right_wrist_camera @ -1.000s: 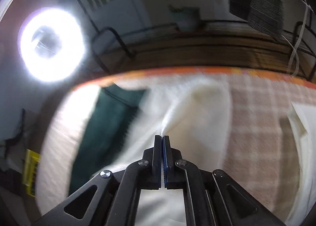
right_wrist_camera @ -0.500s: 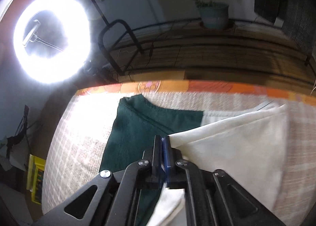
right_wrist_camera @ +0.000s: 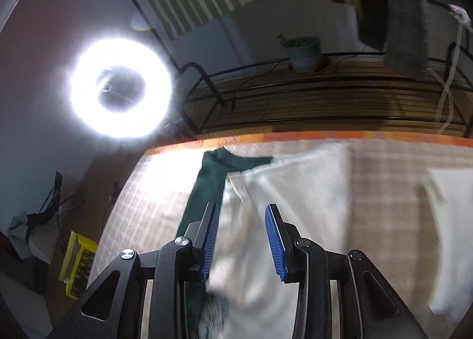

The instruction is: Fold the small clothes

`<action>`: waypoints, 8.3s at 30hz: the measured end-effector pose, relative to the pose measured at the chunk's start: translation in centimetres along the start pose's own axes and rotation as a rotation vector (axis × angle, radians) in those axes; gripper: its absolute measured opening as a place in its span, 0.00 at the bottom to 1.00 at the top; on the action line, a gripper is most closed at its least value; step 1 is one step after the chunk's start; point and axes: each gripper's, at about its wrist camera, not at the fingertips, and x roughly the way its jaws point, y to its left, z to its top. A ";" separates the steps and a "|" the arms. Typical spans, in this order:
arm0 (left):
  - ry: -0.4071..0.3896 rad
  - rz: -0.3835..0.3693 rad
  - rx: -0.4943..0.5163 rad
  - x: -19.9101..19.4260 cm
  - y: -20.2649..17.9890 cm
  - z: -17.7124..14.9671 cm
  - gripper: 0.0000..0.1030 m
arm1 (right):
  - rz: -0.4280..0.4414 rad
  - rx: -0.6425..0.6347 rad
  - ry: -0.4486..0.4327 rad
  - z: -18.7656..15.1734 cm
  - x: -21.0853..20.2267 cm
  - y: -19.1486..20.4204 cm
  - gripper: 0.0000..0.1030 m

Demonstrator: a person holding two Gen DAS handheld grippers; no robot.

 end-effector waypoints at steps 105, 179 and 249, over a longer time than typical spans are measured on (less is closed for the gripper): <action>0.120 0.028 0.182 11.5 -1.8 12.9 0.25 | -0.009 0.056 0.125 -16.4 -4.5 -4.0 0.34; 0.013 -0.080 0.275 20.7 -4.5 29.2 0.00 | 0.018 -0.086 -0.041 3.7 0.5 -6.2 0.00; 0.199 0.006 0.299 5.5 -0.7 8.2 0.10 | -0.052 -0.069 0.122 -20.7 -10.6 -1.1 0.31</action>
